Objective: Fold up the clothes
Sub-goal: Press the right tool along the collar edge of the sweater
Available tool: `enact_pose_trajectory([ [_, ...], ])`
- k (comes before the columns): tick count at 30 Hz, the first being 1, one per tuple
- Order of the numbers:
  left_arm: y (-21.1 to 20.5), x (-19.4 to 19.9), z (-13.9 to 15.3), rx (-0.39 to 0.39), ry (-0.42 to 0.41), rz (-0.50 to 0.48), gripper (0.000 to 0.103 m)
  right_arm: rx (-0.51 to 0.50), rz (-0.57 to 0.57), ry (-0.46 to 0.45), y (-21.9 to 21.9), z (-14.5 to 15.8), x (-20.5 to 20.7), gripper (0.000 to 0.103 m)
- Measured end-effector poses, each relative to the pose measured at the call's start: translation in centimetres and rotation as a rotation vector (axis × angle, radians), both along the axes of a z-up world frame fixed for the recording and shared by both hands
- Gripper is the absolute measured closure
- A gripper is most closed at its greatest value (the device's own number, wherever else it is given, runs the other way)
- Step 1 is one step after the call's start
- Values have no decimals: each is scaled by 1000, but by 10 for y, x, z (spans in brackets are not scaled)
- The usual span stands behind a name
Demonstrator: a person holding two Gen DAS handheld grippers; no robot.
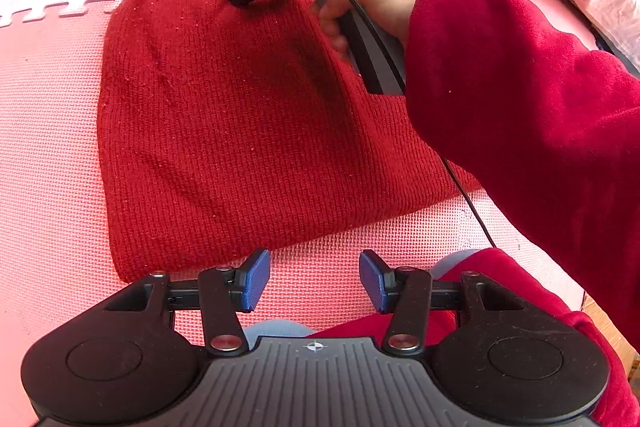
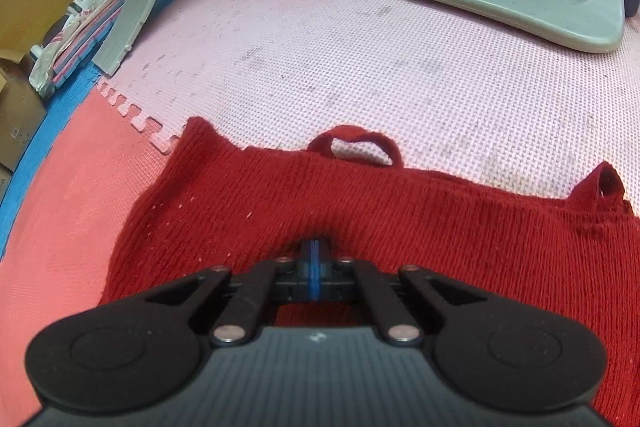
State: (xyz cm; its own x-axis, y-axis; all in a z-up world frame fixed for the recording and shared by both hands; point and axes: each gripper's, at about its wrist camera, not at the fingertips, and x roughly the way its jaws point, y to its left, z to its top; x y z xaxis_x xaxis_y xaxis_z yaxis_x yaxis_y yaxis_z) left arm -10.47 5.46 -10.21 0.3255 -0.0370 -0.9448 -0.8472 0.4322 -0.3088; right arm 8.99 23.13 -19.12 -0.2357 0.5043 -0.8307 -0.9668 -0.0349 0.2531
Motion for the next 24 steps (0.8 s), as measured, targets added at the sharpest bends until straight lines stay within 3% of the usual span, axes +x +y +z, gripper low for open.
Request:
enact_pose_trajectory([
  [7, 7, -5, -5, -18, 10, 8, 51, 33, -32, -13, 14, -2, 7, 103],
  [10, 11, -7, -6, -18, 8, 18, 51, 35, -30, 56, 8, 8, 12, 101],
  [14, 16, -7, -8, -14, 6, 24, 51, 16, 101, 159, -10, 24, 2, 101],
  [19, 14, -3, -8, -10, 0, 14, 51, -47, 279, 128, -21, 20, -30, 101],
  [24, 11, -4, -8, -13, 1, 3, 51, -50, 234, 109, -11, 7, -28, 103],
])
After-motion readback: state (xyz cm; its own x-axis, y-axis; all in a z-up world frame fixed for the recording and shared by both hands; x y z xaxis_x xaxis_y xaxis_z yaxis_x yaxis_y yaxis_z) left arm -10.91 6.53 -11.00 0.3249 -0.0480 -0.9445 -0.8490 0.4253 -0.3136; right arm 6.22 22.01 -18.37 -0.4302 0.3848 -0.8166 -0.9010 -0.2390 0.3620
